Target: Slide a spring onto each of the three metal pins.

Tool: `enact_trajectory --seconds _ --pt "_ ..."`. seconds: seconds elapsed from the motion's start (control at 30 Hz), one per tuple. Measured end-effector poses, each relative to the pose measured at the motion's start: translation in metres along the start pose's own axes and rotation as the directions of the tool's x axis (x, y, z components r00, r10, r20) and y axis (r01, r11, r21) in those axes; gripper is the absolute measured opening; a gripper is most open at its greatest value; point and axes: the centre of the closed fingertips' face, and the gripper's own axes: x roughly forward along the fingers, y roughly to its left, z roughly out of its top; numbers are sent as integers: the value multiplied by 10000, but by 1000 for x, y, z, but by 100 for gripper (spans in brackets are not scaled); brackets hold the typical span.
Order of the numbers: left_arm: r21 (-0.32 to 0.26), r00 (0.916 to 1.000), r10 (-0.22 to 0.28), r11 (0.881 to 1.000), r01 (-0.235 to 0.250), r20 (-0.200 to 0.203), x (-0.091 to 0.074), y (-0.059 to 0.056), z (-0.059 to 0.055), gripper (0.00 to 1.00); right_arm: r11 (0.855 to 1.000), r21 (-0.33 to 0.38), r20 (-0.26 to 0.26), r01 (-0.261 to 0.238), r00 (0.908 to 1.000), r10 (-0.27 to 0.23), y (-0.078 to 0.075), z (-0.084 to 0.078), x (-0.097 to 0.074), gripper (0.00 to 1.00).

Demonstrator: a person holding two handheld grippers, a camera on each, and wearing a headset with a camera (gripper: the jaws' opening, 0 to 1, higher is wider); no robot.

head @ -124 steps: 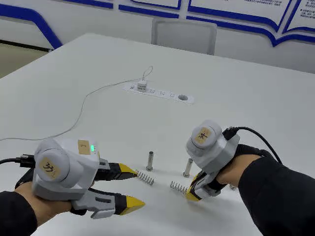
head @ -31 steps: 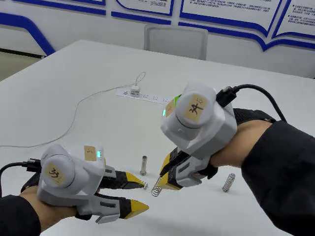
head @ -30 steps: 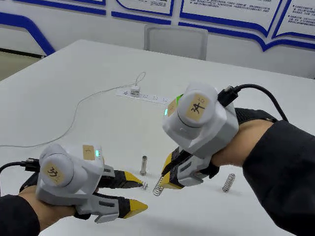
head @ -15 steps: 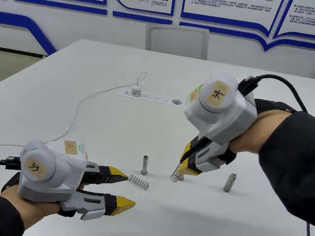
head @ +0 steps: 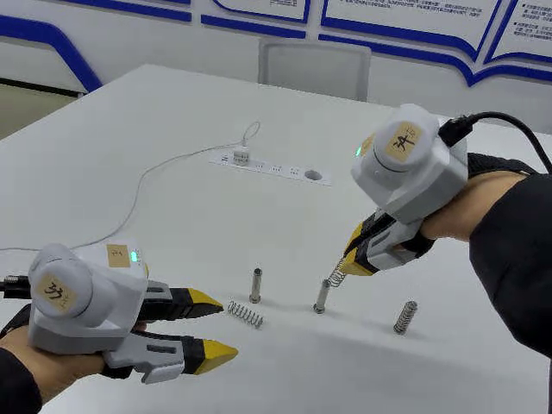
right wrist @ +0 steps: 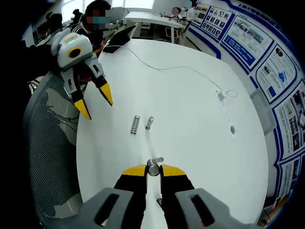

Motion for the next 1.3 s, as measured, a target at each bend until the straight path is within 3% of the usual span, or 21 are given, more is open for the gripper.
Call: enact_trajectory --seconds 0.47,0.97,1.3 --pt "6 9999 -81 10000 82 -82 2 -2 -3 34 9997 250 -555 -83 9984 97 -18 -6 29 11" --pt "11 9999 -111 9999 112 -95 3 -3 -4 33 9982 502 -824 -325 9959 366 -20 -10 44 11" --pt "26 9998 -147 9999 147 -146 4 -4 -5 33 9976 533 -1260 -433 9908 497 -16 -17 63 11"
